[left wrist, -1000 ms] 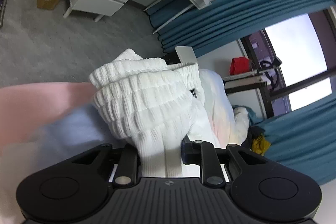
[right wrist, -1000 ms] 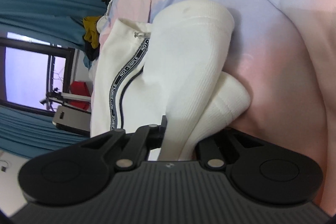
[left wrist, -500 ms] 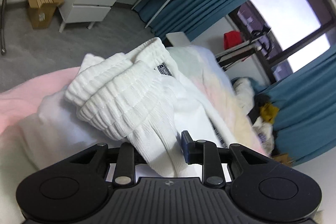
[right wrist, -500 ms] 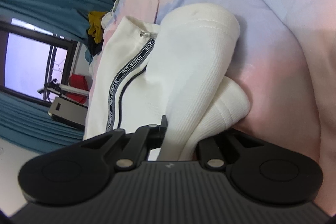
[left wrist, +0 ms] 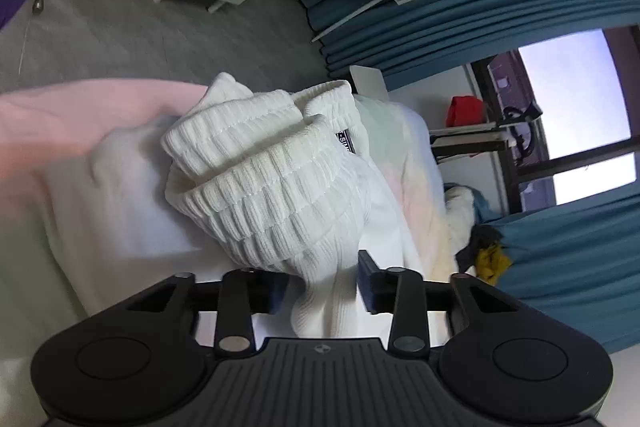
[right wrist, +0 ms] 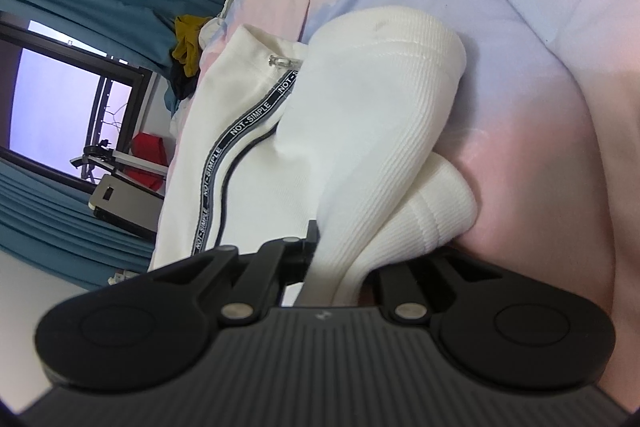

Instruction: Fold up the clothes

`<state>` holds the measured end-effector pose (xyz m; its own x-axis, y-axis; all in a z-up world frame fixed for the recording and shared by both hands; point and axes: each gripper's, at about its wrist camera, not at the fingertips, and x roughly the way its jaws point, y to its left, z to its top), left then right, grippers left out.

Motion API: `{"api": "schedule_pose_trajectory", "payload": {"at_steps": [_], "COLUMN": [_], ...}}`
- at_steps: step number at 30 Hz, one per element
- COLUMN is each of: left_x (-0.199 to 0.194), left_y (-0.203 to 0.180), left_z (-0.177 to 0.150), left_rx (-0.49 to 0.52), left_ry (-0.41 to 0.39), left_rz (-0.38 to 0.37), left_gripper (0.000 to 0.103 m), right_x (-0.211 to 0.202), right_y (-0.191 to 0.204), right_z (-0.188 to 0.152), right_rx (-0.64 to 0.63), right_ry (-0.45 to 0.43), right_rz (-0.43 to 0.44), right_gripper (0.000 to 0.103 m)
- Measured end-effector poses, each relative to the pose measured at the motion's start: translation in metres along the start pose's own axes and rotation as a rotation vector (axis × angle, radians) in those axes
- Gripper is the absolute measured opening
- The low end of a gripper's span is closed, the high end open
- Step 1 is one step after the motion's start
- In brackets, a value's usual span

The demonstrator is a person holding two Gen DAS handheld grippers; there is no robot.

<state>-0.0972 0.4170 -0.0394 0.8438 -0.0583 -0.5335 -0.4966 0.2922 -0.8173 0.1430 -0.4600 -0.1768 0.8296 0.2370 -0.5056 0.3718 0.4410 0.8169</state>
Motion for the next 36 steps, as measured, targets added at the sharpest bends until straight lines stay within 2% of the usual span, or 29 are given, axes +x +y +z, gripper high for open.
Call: {"api": "schedule_pose_trajectory", "payload": {"at_steps": [5,10,12,18,21,23,27,29,30,31,33,34,36], "left_x": [-0.009,-0.027,-0.034,-0.036,-0.015,0.006,0.044,0.055,0.059,0.063,0.068,0.068,0.066], "left_y": [0.012,0.030,0.040,0.073,0.077,0.071,0.051,0.033,0.021,0.008,-0.018,-0.032,-0.065], "left_z": [0.000,-0.002,-0.002,0.003,0.010,0.016,0.035,0.047,0.054,0.061,0.073,0.078,0.088], "left_rx": [-0.050,-0.128,-0.152,-0.238,-0.320,-0.333,-0.335,-0.257,-0.205,-0.162,-0.086,-0.043,0.066], "left_ry": [-0.010,0.004,0.015,0.039,0.035,0.032,-0.007,-0.026,-0.036,-0.039,-0.031,-0.030,-0.030], "left_rz": [-0.061,-0.118,-0.124,-0.148,-0.222,-0.240,-0.199,-0.159,-0.114,-0.066,-0.020,-0.022,-0.056], "left_gripper": [0.062,0.092,0.097,0.101,0.101,0.100,0.094,0.079,0.062,0.049,0.038,0.033,0.028], "right_x": [-0.001,-0.002,-0.002,-0.001,-0.002,-0.002,-0.003,-0.003,-0.003,-0.003,-0.002,-0.002,-0.003], "right_y": [-0.001,0.000,0.001,0.007,0.012,0.014,0.014,0.014,0.014,0.014,0.015,0.015,0.016], "right_z": [0.000,0.000,0.000,-0.002,-0.002,-0.002,-0.001,0.000,-0.001,-0.001,-0.002,-0.002,-0.003], "right_rx": [0.006,0.005,0.006,-0.031,-0.054,-0.057,-0.030,-0.007,0.001,0.010,0.025,0.031,0.034], "right_ry": [0.001,0.001,0.002,-0.003,-0.006,-0.008,-0.014,-0.017,-0.018,-0.020,-0.024,-0.026,-0.032], "right_rz": [0.005,0.000,-0.001,-0.029,-0.048,-0.062,-0.072,-0.083,-0.088,-0.094,-0.100,-0.101,-0.104], "right_gripper": [0.010,0.010,0.010,0.010,0.010,0.010,0.010,0.010,0.010,0.010,0.010,0.010,0.010]}}
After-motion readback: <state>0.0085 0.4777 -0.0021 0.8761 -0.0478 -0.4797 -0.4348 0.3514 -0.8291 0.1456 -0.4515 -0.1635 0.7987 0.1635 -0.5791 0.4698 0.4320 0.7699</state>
